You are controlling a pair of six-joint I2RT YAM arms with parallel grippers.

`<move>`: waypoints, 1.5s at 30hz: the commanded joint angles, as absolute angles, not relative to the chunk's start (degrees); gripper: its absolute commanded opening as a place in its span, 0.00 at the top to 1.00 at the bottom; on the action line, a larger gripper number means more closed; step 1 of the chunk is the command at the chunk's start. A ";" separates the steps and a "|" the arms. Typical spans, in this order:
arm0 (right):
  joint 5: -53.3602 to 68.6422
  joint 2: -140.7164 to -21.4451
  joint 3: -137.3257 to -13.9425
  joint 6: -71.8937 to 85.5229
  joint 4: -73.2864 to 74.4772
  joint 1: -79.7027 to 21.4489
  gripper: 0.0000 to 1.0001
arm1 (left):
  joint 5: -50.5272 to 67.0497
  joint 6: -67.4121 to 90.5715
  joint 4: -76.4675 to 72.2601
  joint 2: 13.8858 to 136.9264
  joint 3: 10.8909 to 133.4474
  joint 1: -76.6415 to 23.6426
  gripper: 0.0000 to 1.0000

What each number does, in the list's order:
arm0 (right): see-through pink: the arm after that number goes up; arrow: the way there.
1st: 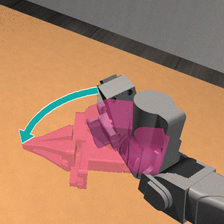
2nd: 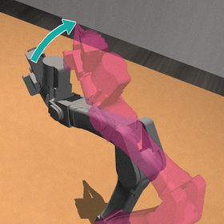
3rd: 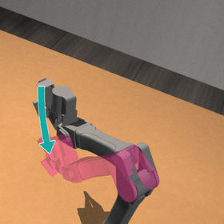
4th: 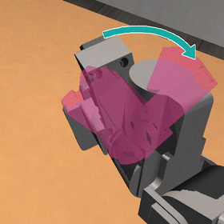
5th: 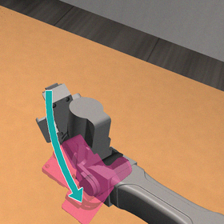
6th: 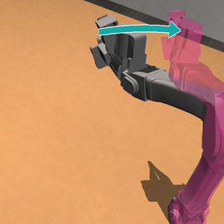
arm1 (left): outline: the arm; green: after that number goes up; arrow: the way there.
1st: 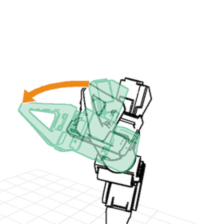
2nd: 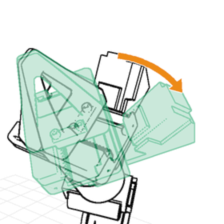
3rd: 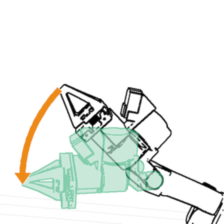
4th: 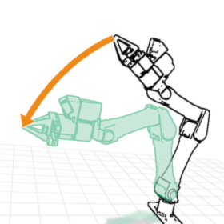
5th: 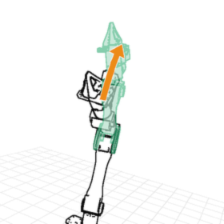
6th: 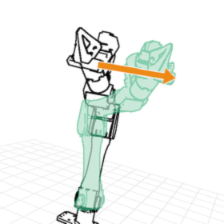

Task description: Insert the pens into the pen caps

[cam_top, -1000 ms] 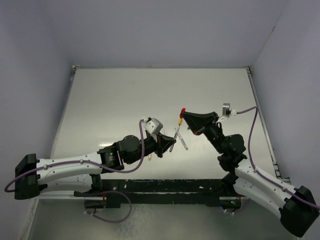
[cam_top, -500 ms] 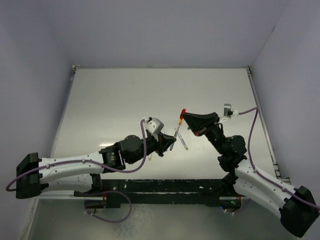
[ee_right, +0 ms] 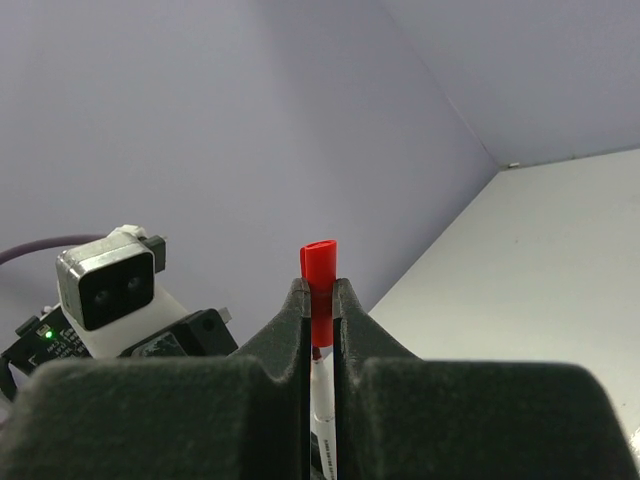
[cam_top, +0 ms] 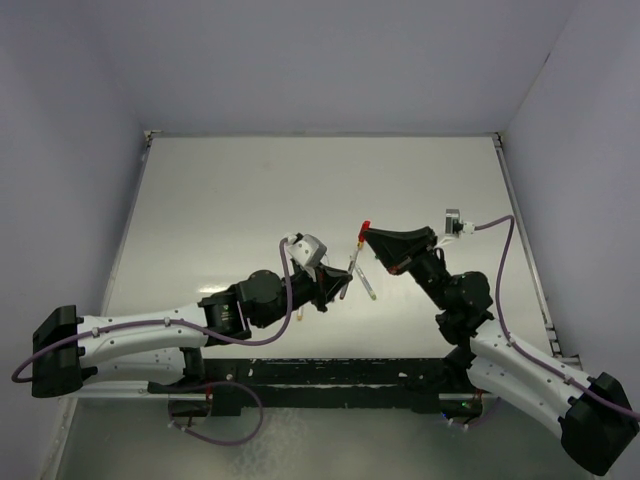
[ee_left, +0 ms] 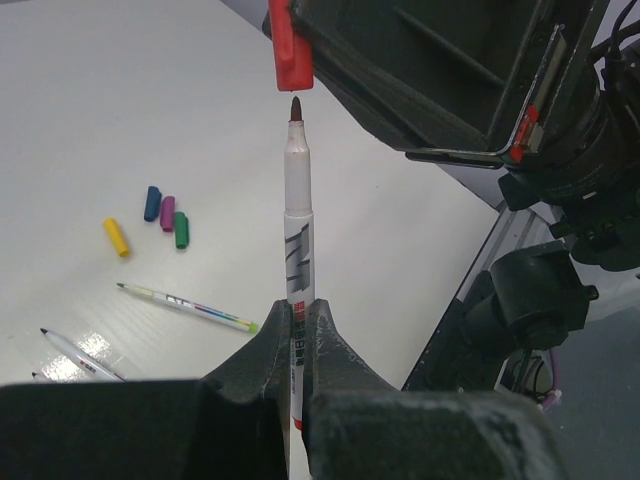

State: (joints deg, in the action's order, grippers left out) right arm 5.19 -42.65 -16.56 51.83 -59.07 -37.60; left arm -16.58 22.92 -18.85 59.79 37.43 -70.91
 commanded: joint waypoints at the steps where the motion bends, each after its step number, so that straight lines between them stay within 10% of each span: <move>1: 6.13 -42.44 -16.90 51.17 -61.99 -37.78 1.00 | -17.31 22.09 -22.06 59.83 39.51 -71.10 1.00; 45: 7.95 -44.50 -16.80 51.99 -62.29 -37.92 1.00 | -18.81 23.18 -23.12 58.74 37.62 -71.06 1.00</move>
State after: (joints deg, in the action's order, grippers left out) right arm 6.48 -43.81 -16.38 51.92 -59.48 -37.60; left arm -18.22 22.96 -19.20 59.72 37.41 -70.91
